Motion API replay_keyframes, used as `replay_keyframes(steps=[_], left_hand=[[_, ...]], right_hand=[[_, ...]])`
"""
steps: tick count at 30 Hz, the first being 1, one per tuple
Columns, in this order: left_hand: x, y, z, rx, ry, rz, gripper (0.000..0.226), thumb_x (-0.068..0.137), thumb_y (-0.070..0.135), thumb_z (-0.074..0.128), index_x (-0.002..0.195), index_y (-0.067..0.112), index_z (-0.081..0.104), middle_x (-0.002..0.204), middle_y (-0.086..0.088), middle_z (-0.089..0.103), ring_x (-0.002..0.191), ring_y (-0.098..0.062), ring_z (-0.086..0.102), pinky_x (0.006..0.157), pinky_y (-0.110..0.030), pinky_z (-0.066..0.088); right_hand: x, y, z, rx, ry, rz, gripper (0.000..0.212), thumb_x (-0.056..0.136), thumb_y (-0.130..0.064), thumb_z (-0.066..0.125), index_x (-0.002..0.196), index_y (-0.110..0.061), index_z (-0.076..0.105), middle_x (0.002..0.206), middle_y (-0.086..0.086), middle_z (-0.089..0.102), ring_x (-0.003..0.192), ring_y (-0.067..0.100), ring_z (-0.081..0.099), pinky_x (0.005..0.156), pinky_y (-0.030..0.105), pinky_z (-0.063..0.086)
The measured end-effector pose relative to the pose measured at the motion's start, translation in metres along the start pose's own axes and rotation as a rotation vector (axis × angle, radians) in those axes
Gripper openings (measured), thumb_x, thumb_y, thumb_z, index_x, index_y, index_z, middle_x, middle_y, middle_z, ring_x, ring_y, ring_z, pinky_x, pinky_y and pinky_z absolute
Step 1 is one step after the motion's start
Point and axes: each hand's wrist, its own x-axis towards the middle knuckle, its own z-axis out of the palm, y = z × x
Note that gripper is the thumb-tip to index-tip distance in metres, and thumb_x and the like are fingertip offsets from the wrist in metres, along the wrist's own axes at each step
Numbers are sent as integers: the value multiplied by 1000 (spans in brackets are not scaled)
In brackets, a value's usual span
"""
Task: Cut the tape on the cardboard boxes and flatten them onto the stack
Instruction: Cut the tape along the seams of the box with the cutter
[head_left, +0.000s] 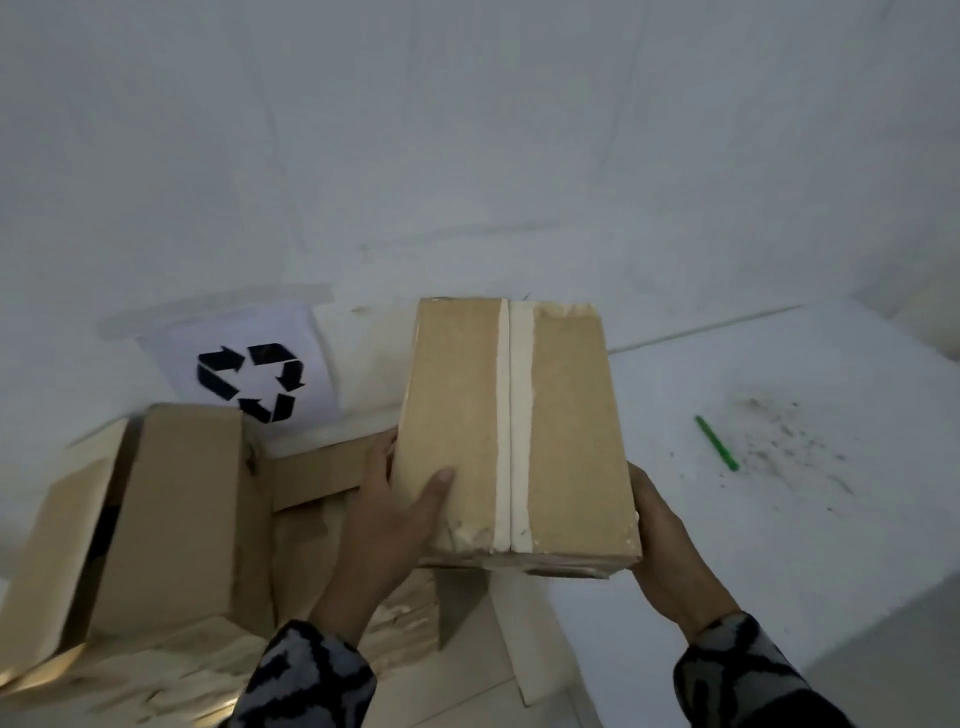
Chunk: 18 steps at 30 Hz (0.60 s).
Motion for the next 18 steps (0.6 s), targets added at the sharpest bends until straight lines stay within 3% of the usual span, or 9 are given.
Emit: replay_keyframes(steps=[2,3,6,9,12,14,16,18], left_hand=[[-4,11,39,16,-27,21,61,83,52,67,135,37,40,117,27,53,101,11,55,76,-10,46],[-6,15,61,16,-38,18,61,84,51,67,136,35,40,117,26,54,102,8,56,77,-12,46],[-18,29,137,65,-80,-14,63,88,51,62,143,34,36,117,24,52,106,-4,55,85,-20,44],[-38,33,210,139,-128,-29,74,93,56,51,154,29,20,140,15,42,122,-6,45,101,-26,39],[-45,43,260,158,-164,-90,69,99,53,43,155,42,3,150,9,22,127,-9,38,103,-29,37],[-44,58,285,48,-98,-229,70,90,71,40,149,54,7,155,1,26,131,-23,43,106,-41,40],[-38,64,304,99,-106,-318,103,65,96,32,152,48,4,160,-2,23,142,-29,31,115,-50,28],[-35,65,317,171,-197,-328,119,55,103,32,154,44,0,159,5,21,145,-25,26,118,-51,24]], right_hand=[[3,-1,-42,-33,-7,0,84,62,-91,56,131,-42,57,122,-15,60,96,10,56,76,39,46],[4,-1,-67,-27,-34,21,89,62,-94,51,135,-43,52,125,-16,58,99,9,57,76,41,47],[8,-8,-142,39,-160,97,80,73,-91,44,135,-42,55,131,-3,64,119,24,62,100,53,49],[21,-21,-210,-8,-129,103,67,83,-79,42,131,-36,58,122,1,70,109,22,68,96,47,53],[32,-29,-260,-60,-47,161,111,60,-89,63,150,-33,32,135,0,60,112,24,65,97,49,53],[35,-42,-282,-105,-54,141,120,55,-85,70,151,-27,29,132,0,60,111,24,64,96,48,53],[37,-62,-298,-140,-77,110,106,59,-72,73,144,-15,43,121,1,68,105,25,68,95,47,54],[39,-78,-309,-51,-191,75,76,72,-57,72,134,-15,57,114,5,73,105,29,69,96,51,53]])
